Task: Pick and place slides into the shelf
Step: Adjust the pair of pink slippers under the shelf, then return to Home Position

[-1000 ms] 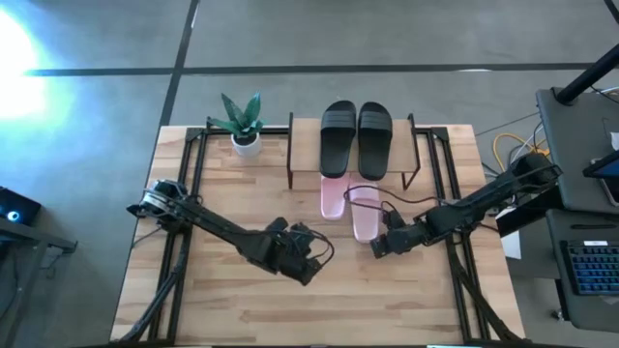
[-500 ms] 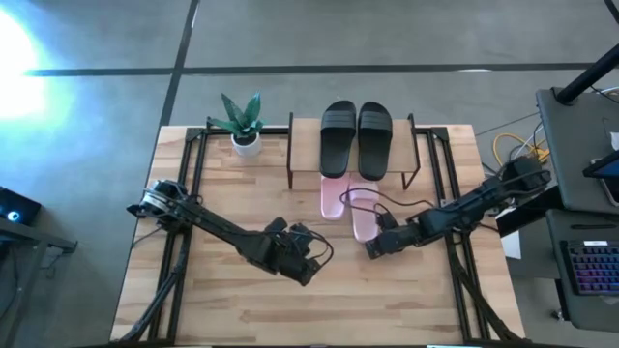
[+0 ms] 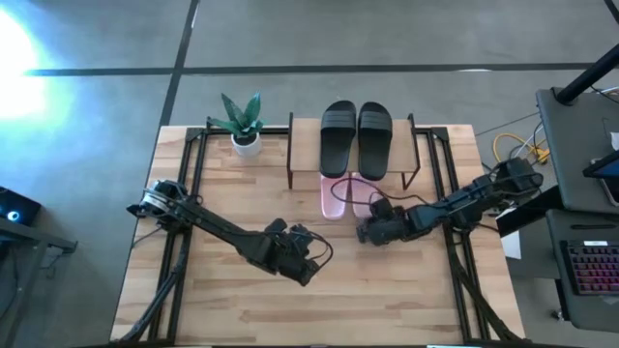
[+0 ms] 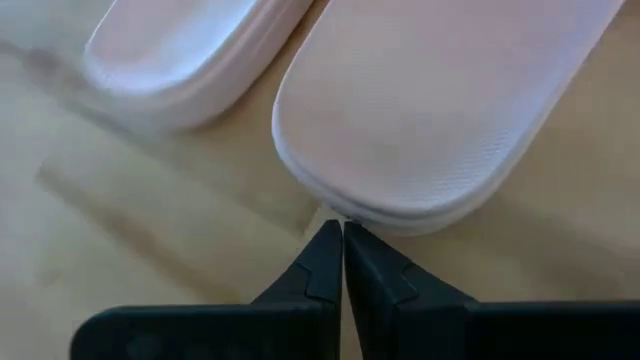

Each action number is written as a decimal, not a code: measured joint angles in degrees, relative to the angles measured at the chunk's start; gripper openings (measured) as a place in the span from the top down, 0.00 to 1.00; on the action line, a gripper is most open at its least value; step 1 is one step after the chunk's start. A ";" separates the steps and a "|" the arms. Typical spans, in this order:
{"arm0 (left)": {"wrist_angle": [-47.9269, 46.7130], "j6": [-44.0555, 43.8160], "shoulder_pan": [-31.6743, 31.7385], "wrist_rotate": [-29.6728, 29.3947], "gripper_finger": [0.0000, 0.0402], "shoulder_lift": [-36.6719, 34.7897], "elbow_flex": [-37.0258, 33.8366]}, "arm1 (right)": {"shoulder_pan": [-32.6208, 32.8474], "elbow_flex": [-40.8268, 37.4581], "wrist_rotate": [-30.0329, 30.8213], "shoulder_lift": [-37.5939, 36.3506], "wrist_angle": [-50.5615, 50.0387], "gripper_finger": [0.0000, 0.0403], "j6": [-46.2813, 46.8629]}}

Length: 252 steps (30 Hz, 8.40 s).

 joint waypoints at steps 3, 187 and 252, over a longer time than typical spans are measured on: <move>0.02 0.00 0.00 0.00 1.00 0.00 -0.02 | -3.72 0.02 0.09 0.03 0.12 0.98 -5.19; 50.97 24.02 25.73 29.93 1.00 -101.56 -80.00 | -21.44 -31.93 -41.63 -82.87 14.04 0.98 -49.63; 51.03 24.09 25.73 29.93 1.00 -94.75 -80.08 | -21.44 -31.87 -41.68 -81.77 14.02 0.98 -48.52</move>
